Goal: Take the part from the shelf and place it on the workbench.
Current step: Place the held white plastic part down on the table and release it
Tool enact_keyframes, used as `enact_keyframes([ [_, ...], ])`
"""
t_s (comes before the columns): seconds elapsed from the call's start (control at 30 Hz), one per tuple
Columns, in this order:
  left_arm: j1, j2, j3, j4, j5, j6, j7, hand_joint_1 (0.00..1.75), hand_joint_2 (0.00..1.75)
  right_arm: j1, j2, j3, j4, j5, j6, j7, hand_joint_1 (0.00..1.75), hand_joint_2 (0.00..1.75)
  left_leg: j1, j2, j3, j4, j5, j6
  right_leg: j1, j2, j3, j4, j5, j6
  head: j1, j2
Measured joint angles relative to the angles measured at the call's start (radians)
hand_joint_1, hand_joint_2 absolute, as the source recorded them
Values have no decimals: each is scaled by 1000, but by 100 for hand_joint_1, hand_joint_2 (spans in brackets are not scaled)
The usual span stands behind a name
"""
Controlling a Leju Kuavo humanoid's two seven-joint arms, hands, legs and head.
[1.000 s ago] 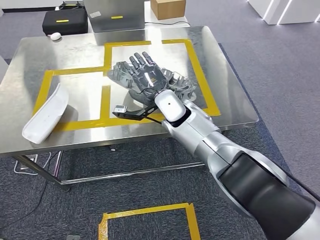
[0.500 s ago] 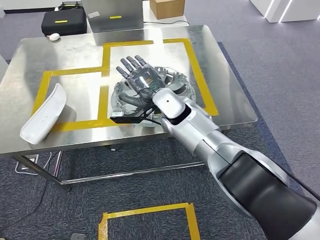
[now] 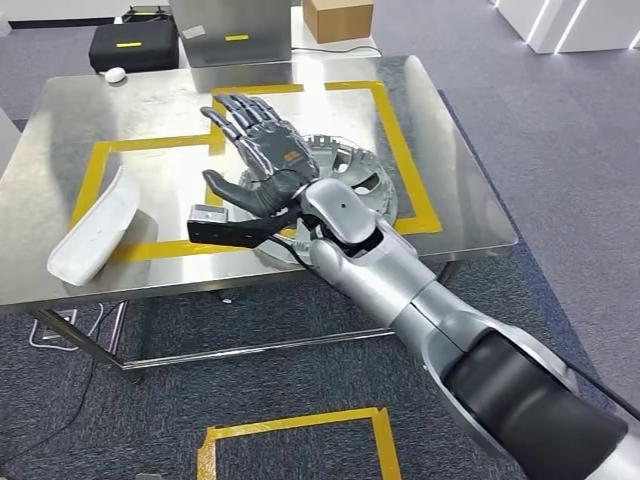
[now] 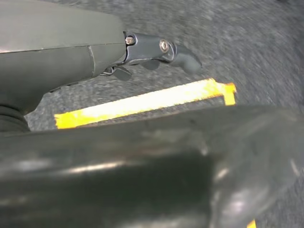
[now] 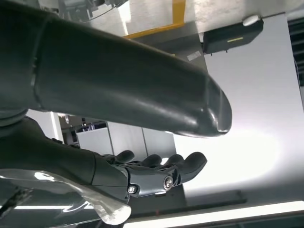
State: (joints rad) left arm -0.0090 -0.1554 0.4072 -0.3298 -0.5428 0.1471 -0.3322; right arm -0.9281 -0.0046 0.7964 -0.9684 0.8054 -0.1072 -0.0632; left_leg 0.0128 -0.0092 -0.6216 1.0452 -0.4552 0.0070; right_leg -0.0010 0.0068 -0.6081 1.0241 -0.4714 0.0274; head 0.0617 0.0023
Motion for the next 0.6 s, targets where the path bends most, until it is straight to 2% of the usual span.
enact_keyframes([
  [0.03, 3, 0, 0, 0, 3, 2, -1, 0, 0, 22, -10, -15, -35, -22, -11, -3, 0, 0, 1, 1, -2, -4, 5, 9, -1, 0, -7, 13, -16, 5, 2, 0],
  [0.07, 6, 1, 0, 0, 6, 6, -3, 0, 0, 48, -20, -34, -73, -53, -28, -11, 0, 0, 3, 3, -5, -8, 11, 17, -1, -1, -20, 45, -45, 10, 3, 0],
  [0.13, 10, 1, 0, 0, 12, 16, -7, 0, 0, 123, -40, -81, -156, -131, -71, -38, 0, 0, 2, 4, -16, -10, 21, 28, -2, -1, -59, 164, -126, 18, 7, 0],
  [0.17, 13, 2, 0, 0, 14, 21, -10, 0, 0, 167, -49, -106, -198, -166, -89, -53, 0, 0, 2, 4, -23, -10, 26, 31, -2, -1, -78, 228, -158, 20, 8, 0],
  [0.2, 17, 3, 0, 0, 16, 25, -12, 0, 0, 209, -56, -128, -234, -191, -100, -65, 0, 0, 1, 4, -30, -10, 32, 32, -2, -1, -85, 267, -175, 20, 8, 0],
  [0.23, 21, 4, 0, 0, 18, 28, -14, 0, 0, 246, -64, -148, -269, -206, -107, -73, 0, 0, 0, 4, -38, -10, 39, 32, -2, -1, -75, 270, -173, 19, 9, 0],
  [0.27, 25, 6, 1, 0, 19, 30, -16, 0, 0, 274, -71, -166, -298, -216, -110, -77, 0, 0, -2, 4, -48, -10, 47, 31, -1, -1, -44, 232, -153, 15, 10, 0],
  [0.3, 27, 7, 1, 1, 20, 33, -18, 0, 0, 296, -76, -182, -325, -225, -113, -82, 0, 0, -4, 4, -57, -10, 55, 30, 0, -2, 3, 163, -127, 8, 11, 0],
  [0.37, 29, 9, 1, 1, 24, 41, -24, 0, 0, 339, -82, -217, -382, -262, -122, -103, 0, 0, -8, 5, -70, -10, 71, 24, 5, -5, 96, 20, -97, -2, 10, 0],
  [0.4, 30, 9, 1, 1, 27, 46, -28, 0, 0, 369, -83, -235, -412, -291, -129, -120, 0, 0, -8, 5, -71, -11, 78, 19, 8, -6, 120, -21, -92, -5, 10, 0],
  [0.47, 35, 10, 2, 2, 35, 57, -37, 0, 0, 451, -85, -280, -475, -359, -147, -163, 0, 0, -6, 3, -70, -17, 93, 7, 12, -9, 125, -38, -83, -8, 12, 0],
  [0.5, 39, 11, 4, 3, 38, 63, -41, 0, 0, 502, -85, -304, -505, -395, -158, -186, 0, 0, -4, 1, -70, -19, 94, 1, 11, -12, 120, -44, -75, -14, 15, 0],
  [0.53, 45, 12, 6, 3, 41, 69, -43, 0, 0, 559, -83, -329, -536, -435, -170, -210, 0, 0, -4, 1, -73, -13, 79, -5, 9, -15, 116, -48, -65, -21, 14, 0],
  [0.57, 51, 12, 10, 4, 45, 76, -45, 0, 0, 618, -79, -354, -565, -474, -182, -234, 0, 0, -4, 0, -79, 7, 45, -10, 6, -18, 111, -53, -53, -28, 13, 0],
  [0.6, 58, 12, 14, 4, 49, 83, -45, 0, 0, 678, -75, -378, -591, -506, -193, -254, 0, 0, -2, 1, -86, 48, -7, -14, 3, -21, 104, -55, -41, -32, 11, 0],
])
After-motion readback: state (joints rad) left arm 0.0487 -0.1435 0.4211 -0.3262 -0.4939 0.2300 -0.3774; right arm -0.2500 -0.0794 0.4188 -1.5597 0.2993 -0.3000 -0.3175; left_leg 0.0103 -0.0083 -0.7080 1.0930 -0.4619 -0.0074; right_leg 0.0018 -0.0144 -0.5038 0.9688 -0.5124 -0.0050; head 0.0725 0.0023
